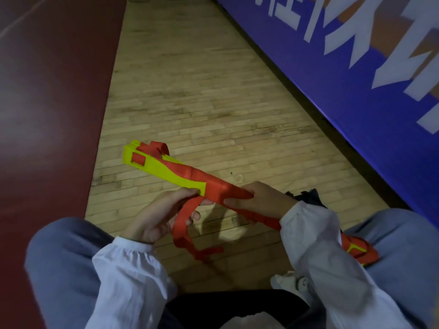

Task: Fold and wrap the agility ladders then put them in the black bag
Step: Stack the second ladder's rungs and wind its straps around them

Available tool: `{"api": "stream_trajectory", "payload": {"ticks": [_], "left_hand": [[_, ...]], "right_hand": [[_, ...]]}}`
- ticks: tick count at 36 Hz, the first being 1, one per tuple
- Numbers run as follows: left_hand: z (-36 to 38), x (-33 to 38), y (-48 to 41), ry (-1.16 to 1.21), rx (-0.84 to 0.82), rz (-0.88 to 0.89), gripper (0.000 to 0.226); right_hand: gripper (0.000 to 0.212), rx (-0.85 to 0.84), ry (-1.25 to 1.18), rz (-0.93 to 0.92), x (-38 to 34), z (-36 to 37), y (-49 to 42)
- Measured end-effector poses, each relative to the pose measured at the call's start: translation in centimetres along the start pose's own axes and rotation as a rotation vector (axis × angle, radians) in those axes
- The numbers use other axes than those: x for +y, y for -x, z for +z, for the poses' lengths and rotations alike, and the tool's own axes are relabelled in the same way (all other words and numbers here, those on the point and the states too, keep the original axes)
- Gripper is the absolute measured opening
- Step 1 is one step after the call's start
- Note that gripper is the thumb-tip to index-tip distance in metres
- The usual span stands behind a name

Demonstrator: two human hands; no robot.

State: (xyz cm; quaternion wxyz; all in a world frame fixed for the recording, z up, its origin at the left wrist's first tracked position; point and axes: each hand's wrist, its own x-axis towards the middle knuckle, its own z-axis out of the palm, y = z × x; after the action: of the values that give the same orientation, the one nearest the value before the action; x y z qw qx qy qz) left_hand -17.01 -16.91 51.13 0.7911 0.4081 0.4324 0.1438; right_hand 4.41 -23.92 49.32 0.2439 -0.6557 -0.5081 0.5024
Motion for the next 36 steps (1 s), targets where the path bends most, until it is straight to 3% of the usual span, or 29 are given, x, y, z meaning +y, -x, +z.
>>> {"api": "stream_trajectory", "payload": {"ticks": [6,11,17,25,30,36], "left_hand": [[0.3,0.0,-0.5,-0.055,0.077,0.055,0.052],[0.7,-0.1,-1.1,-0.069,0.15,0.151,0.08],[0.9,-0.3,-1.5,-0.042,0.236,0.151,0.053],[0.9,-1.0,-0.6,-0.084,0.306,0.182,0.055],[1.6,-1.1,0.2,-0.099,0.336,0.22,0.053],[1.5,-0.9,0.4,-0.086,0.288,0.203,0.051]], "right_hand": [[0.031,0.127,0.199,-0.06,-0.1,0.6,0.8],[0.029,0.187,0.329,-0.083,-0.2,1.1,1.2],[0.034,0.151,0.352,-0.09,0.0,1.2,1.2],[0.086,-0.038,0.056,0.037,0.6,-0.4,0.5],[0.08,-0.275,-0.105,0.12,-0.3,-0.8,0.4],[0.079,-0.239,-0.078,0.068,-0.6,-0.5,0.8]]}}
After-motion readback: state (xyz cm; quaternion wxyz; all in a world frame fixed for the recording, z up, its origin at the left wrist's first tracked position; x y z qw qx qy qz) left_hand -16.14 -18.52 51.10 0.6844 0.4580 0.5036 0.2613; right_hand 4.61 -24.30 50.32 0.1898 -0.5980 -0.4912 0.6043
